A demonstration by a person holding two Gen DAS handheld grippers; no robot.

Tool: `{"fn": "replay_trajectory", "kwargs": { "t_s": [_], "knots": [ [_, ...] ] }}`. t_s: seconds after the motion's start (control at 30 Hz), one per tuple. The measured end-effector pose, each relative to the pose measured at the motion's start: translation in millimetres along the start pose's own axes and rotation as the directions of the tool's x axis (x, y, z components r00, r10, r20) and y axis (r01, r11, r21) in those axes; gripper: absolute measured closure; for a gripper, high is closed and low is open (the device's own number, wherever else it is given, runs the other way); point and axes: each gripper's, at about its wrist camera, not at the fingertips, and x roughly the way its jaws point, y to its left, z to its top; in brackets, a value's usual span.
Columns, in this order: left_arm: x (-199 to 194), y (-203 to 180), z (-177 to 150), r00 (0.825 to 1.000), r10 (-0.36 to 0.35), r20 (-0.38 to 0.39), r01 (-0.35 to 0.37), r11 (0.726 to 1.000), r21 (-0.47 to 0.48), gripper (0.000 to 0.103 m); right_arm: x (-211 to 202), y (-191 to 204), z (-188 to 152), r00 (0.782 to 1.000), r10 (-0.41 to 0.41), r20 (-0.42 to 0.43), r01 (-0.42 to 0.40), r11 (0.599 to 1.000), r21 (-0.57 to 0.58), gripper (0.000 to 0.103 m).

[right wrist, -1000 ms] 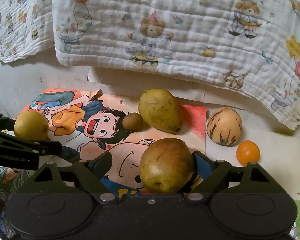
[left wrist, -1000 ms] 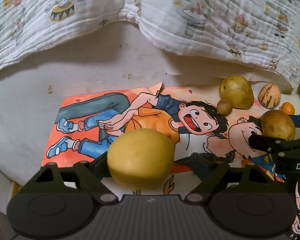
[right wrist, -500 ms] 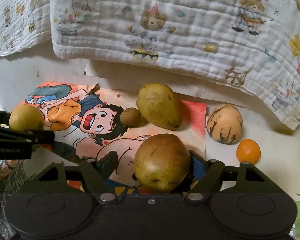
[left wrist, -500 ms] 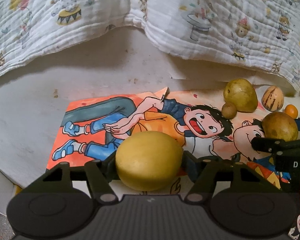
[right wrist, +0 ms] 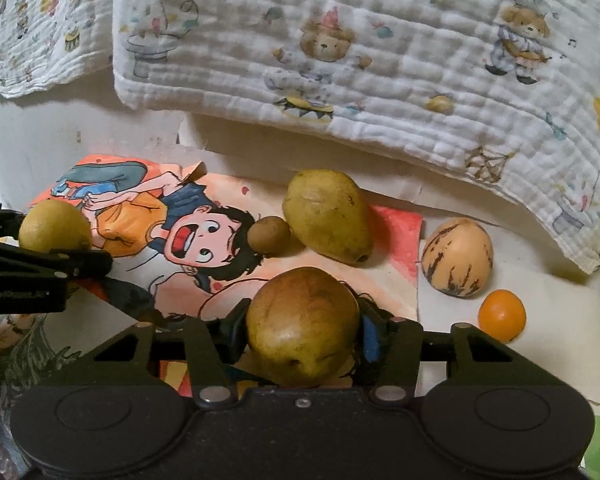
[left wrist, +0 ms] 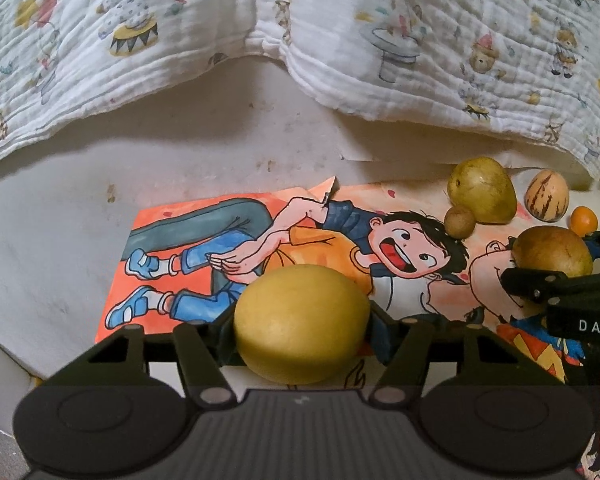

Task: Organize fruits
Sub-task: 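Grasp the yellow pear with the left tool while the right tool grasps the brown pear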

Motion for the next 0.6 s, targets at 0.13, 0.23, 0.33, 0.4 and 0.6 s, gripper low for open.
{"fn": "replay_trajectory", "kwargs": {
  "t_s": [0.13, 0.23, 0.33, 0.4, 0.6],
  "knots": [
    [-1.7, -0.5, 1.1, 1.0, -0.005, -0.015, 0.005, 1.0, -0.004, 0.037, -1.9, 2.3, 1.9, 1.0, 0.027, -0.007, -0.027, 1.0, -0.003, 0.048],
    [-4.9, -2.4, 0.8, 1.0, -0.018, -0.021, 0.019, 1.0, 0.01, 0.037, -4.1, 5.1, 2.7, 0.998, 0.064, -0.009, -0.064, 0.998, 0.005, 0.048],
    [-8.8, -4.7, -1.2, 0.999, -0.045, -0.026, 0.046, 0.999, 0.017, 0.038, -7.0, 7.9, 1.7, 0.994, 0.112, -0.002, -0.112, 0.994, 0.011, 0.048],
    [-11.5, -6.3, -3.0, 0.998, -0.058, -0.026, 0.059, 0.998, 0.019, 0.038, -9.2, 10.1, 1.0, 0.99, 0.141, 0.005, -0.141, 0.99, 0.009, 0.048],
    [-24.5, -7.8, -7.1, 0.994, -0.108, -0.021, 0.108, 0.994, 0.002, 0.038, -22.6, 11.2, -2.5, 0.977, 0.212, 0.031, -0.213, 0.977, 0.018, 0.048]
  ]
}}
